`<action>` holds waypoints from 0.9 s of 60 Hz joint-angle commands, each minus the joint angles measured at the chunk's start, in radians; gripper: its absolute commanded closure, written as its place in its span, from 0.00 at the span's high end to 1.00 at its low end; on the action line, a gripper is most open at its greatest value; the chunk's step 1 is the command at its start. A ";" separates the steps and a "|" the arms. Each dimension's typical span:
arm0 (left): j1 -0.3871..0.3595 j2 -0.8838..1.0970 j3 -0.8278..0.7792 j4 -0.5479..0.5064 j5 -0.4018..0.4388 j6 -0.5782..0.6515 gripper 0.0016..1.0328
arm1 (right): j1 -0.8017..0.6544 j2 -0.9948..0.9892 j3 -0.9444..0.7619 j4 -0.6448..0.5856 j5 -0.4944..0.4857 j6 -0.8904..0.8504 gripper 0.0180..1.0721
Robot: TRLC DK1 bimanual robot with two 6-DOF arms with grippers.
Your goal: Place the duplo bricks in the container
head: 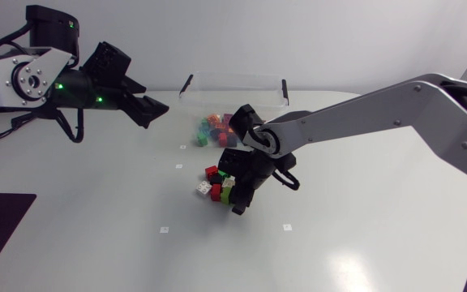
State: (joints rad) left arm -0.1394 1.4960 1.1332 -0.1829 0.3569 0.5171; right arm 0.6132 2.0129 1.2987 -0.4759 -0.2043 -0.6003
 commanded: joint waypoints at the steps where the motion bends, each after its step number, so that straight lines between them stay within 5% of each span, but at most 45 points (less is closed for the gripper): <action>1: -0.008 -0.049 -0.061 -0.018 -0.006 0.040 0.95 | -0.009 -0.020 -0.029 -0.020 0.005 -0.019 0.31; 30: -0.183 0.027 -0.268 -0.044 -0.108 0.118 0.95 | -0.099 -0.255 -0.142 -0.021 -0.010 -0.018 0.31; 54: -0.318 0.288 -0.182 -0.013 -0.237 -0.069 0.95 | -0.162 -0.411 -0.119 -0.033 -0.058 0.036 0.31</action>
State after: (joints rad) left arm -0.4454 1.7344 0.9047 -0.2008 0.1390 0.5053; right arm 0.4675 1.6279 1.1778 -0.4950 -0.2508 -0.5835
